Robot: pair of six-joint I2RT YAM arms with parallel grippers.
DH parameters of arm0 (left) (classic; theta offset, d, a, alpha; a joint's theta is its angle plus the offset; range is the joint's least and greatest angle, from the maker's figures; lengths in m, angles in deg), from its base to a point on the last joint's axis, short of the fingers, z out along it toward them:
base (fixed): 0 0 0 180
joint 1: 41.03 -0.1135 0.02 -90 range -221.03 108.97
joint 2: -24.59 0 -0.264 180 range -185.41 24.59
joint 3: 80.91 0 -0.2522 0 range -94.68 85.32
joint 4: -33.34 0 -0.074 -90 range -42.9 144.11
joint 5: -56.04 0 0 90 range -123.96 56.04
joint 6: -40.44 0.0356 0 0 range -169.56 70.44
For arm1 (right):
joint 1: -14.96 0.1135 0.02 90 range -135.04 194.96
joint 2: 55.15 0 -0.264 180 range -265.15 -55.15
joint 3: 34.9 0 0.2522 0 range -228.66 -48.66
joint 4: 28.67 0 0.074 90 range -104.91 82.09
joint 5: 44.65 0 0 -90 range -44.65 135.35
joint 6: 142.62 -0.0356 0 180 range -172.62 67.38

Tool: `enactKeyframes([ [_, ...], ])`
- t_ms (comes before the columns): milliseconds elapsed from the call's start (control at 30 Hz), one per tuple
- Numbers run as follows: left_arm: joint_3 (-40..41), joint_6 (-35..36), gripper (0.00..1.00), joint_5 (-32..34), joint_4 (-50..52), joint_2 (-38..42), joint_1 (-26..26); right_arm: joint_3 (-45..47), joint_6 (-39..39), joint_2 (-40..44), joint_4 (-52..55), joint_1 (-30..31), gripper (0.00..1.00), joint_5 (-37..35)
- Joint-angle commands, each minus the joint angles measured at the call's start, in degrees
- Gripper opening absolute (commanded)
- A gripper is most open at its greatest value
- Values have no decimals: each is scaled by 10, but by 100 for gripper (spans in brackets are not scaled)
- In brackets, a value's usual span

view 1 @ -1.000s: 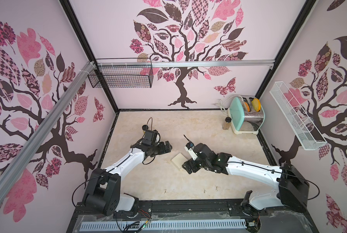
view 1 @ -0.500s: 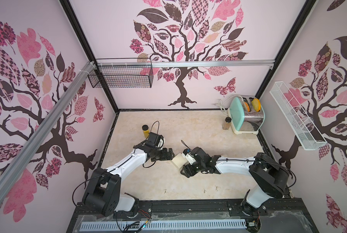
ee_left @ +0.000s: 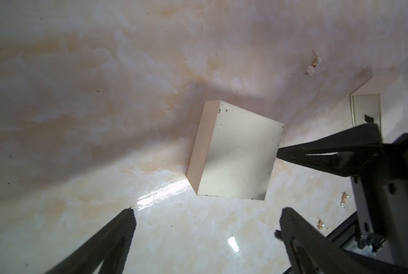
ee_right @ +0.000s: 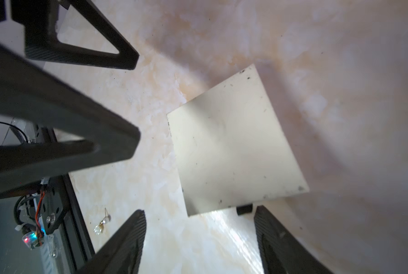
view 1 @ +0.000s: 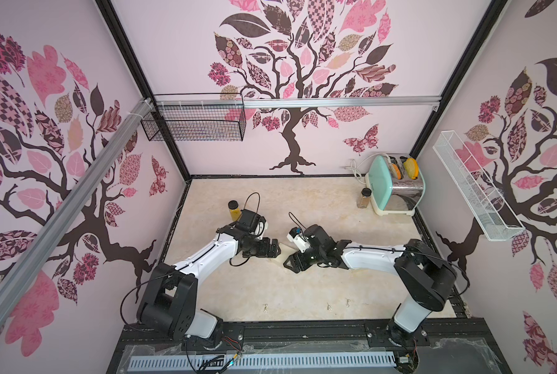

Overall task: Place the earrings into the drawer-style jewelry box
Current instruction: Adjust the jewelry box at the center of the board, then open the drawer in the jewelry box.

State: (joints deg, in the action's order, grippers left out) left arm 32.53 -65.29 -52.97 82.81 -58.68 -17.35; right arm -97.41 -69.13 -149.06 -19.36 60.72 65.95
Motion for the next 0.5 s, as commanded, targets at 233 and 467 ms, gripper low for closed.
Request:
enactKeyframes([
  [233,-53,61,80,-60,7,-69,3,90,-114,24,-130,-52,60,31],
  [467,-39,56,74,-53,-1,-88,3,97,-131,-14,-170,-58,48,49],
])
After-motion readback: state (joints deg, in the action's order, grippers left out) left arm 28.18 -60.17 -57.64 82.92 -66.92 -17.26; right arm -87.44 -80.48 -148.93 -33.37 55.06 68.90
